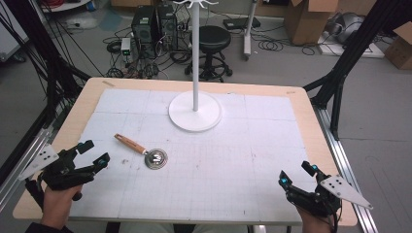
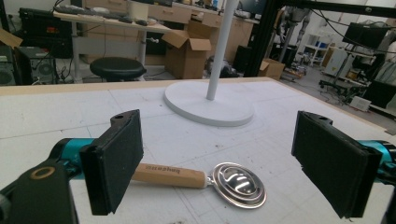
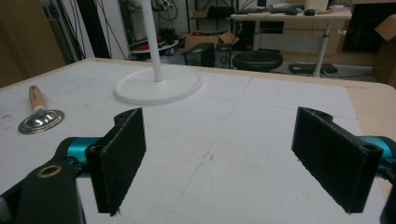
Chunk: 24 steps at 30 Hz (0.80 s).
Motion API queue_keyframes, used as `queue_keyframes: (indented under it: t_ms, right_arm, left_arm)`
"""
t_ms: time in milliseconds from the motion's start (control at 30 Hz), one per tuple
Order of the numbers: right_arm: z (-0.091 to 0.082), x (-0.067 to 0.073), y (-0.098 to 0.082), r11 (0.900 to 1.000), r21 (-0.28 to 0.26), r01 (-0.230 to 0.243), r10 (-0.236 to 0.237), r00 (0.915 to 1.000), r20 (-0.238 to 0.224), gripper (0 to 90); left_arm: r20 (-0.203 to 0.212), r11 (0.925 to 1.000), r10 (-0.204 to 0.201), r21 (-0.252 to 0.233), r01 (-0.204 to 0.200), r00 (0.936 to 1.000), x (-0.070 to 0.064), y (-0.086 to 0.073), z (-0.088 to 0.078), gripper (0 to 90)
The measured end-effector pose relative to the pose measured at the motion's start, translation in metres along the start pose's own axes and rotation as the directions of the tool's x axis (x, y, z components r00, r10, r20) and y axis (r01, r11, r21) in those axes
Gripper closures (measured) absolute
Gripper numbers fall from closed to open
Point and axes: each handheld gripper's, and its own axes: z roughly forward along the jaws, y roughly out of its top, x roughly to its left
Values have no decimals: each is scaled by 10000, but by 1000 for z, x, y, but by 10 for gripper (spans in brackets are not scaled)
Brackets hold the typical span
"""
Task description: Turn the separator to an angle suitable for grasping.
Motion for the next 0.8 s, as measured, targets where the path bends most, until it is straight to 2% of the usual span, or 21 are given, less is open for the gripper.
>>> queue_keyframes:
  t_ms: [300, 400, 433, 500, 600, 633, 667, 700, 733, 800]
  right_arm:
    - [-2, -2, -1, 9999, -20, -140, 140, 9999, 28, 162]
    - [-3, -4, -2, 9998, -50, -206, 206, 9998, 52, 162]
    - [-3, -4, -2, 9997, -50, -224, 224, 9997, 60, 162]
    - [-4, -4, -2, 9996, -45, -285, 285, 9996, 52, 162]
    - [-4, -2, -1, 9998, -99, -191, 191, 9998, 37, 162]
    - [-4, -2, -1, 9998, -99, -191, 191, 9998, 37, 162]
    - [-4, -1, -1, 9999, -97, -143, 143, 9999, 42, 162]
    - [-4, -1, -1, 9999, -98, -136, 137, 9999, 52, 162]
    - [-3, -1, -1, 9999, -24, -135, 135, 9999, 40, 162]
    - [-2, 0, -1, 10000, 4, -97, 97, 9999, 32, 162]
  left_arm:
    - [-69, 9997, -244, -22, 244, 9997, 3, -1, 2, 167]
    - [-31, 9992, -382, 118, 383, 9993, 4, -3, 4, 161]
    - [-135, 9982, -495, 327, 499, 9987, 6, -4, 7, 161]
    - [-291, 9984, -371, 415, 383, 9989, 8, -5, 9, 180]
    - [-56, 9971, -556, 508, 558, 9984, 12, -5, 10, 333]
    - [61, 9966, -594, 579, 589, 9982, 14, -6, 10, 333]
    - [234, 9959, -477, 783, 458, 9986, 18, -7, 10, 512]
    - [181, 9955, -408, 861, 391, 9990, 20, -8, 11, 618]
    - [181, 9955, -408, 861, 391, 9990, 20, -8, 11, 684]
    - [-302, 9889, -120, 1474, 163, 9995, 23, -10, 15, 836]
